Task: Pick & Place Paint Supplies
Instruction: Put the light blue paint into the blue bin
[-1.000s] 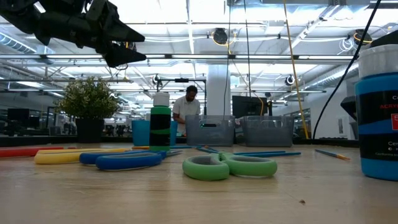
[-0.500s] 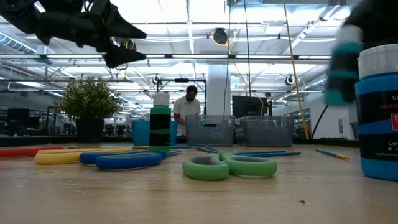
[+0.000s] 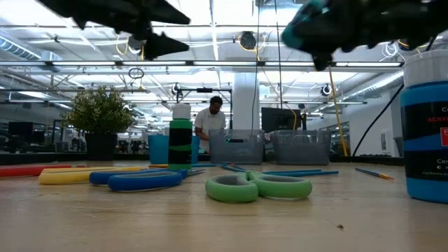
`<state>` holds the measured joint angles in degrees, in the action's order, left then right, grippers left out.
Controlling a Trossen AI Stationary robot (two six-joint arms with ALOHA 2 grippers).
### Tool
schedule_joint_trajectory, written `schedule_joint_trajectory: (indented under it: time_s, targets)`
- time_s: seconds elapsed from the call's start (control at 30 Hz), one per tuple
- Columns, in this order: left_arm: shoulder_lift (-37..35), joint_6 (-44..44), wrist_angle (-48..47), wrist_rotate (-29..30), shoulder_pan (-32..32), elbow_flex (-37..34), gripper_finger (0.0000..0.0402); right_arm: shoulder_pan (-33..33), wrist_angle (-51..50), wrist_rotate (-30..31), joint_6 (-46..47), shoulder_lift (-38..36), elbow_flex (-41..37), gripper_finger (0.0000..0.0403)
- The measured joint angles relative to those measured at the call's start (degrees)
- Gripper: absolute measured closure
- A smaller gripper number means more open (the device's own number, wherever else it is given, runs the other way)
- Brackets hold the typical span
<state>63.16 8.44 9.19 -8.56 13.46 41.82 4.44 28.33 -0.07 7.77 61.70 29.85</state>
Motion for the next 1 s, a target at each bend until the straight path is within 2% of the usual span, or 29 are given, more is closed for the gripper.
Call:
schedule_joint_trajectory:
  time_s: [0.07, 0.23, 0.33, 0.47, 0.57, 0.8, 1.0]
  targets:
    - [4.1, -2.5, -1.9, -0.3, -0.6, 4.0, 0.0023, -2.6, -4.2, -1.4, -0.1, 3.2, 4.2, 0.0308]
    - [13.0, -9.4, -7.0, -1.9, -1.6, 13.2, 0.0023, -5.7, -22.4, -1.5, -1.5, 12.3, 16.1, 0.0308]
    - [17.1, -10.5, -11.3, -1.9, -2.0, 18.8, 0.0023, -6.6, -27.1, -1.5, -1.9, 17.6, 20.5, 0.0308]
    - [22.0, -11.6, -18.0, -1.9, -3.0, 24.9, 0.0023, -7.2, -26.0, -1.4, -2.7, 23.2, 21.8, 0.0308]
    - [24.9, -13.4, -18.8, -1.9, -4.0, 27.1, 0.0023, -7.5, -24.9, -1.3, -3.4, 26.1, 21.8, 0.0308]
    - [29.6, -17.8, -16.9, -1.9, -6.8, 27.4, 0.0023, -7.2, -23.6, -1.3, -4.0, 26.4, 21.9, 0.0308]
    - [32.1, -14.3, -12.3, -1.9, -8.3, 27.4, 0.0023, -5.6, -22.8, -1.4, -5.9, 26.4, 21.9, 0.0306]
